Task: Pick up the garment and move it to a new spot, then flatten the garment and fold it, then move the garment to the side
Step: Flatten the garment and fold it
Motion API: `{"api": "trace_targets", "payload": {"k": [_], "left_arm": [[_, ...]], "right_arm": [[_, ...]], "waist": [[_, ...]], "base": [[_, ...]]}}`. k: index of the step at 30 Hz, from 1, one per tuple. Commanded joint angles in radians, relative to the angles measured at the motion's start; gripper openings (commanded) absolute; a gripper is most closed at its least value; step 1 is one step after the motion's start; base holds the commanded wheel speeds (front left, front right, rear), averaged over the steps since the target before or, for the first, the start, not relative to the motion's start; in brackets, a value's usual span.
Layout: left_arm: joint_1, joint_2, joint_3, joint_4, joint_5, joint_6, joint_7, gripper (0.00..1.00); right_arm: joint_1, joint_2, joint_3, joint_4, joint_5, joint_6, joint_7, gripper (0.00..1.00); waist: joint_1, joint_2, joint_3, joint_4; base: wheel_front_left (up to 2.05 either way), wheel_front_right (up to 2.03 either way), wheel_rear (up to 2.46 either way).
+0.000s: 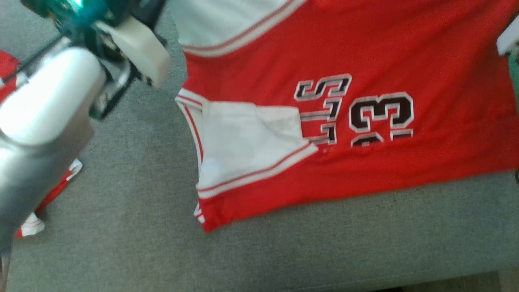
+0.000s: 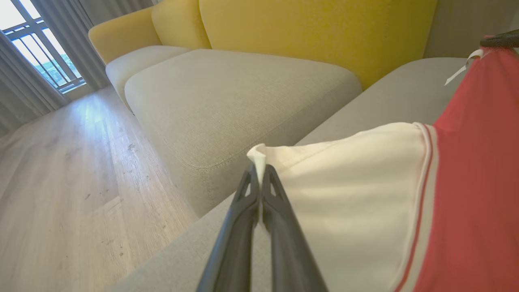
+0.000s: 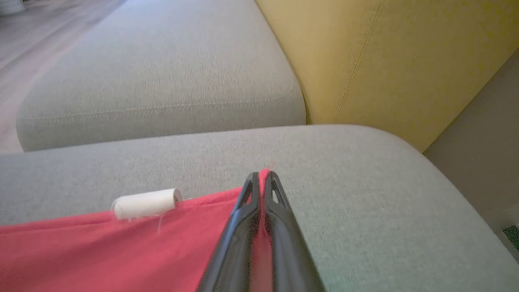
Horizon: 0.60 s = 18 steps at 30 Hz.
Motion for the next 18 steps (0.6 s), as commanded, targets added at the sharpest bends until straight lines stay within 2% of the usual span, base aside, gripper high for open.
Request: {"api": "trace_targets", "payload": {"k": [1, 9, 14, 18], "left_arm": [[-0.077, 0.031, 0.062, 0.004, 0.014, 0.004, -0.018, 0.0], [-0.191, -0.032, 0.082, 0.18, 0.039, -0.016, -0.115, 0.0], [-0.206, -0.059, 0.065, 0.249, 0.043, -0.045, -0.138, 0.0], [-0.181, -0.058, 0.045, 0.264, 0.044, -0.064, -0.148, 0.0]], "right_arm": [[-0.027, -0.017, 0.007, -0.025, 0.001, 0.007, -0.033, 0.0], [-0.095, 0.017, 0.018, 0.007, 0.015, 0.007, -0.158, 0.0], [-0.102, 0.022, 0.051, 0.034, 0.042, 0.007, -0.176, 0.0], [-0.071, 0.01, 0.09, 0.046, 0.08, 0.007, -0.169, 0.0]], "waist": [[-0.0001, 0.0, 0.004, -0.004], [-0.0001, 0.0, 0.012, -0.02], [-0.0001, 0.0, 0.009, -0.022], [-0.0001, 0.0, -0.015, -0.019]], "base": [[0.0, 0.0, 0.0], [0.0, 0.0, 0.0], [0.0, 0.0, 0.0], [0.0, 0.0, 0.0]]}}
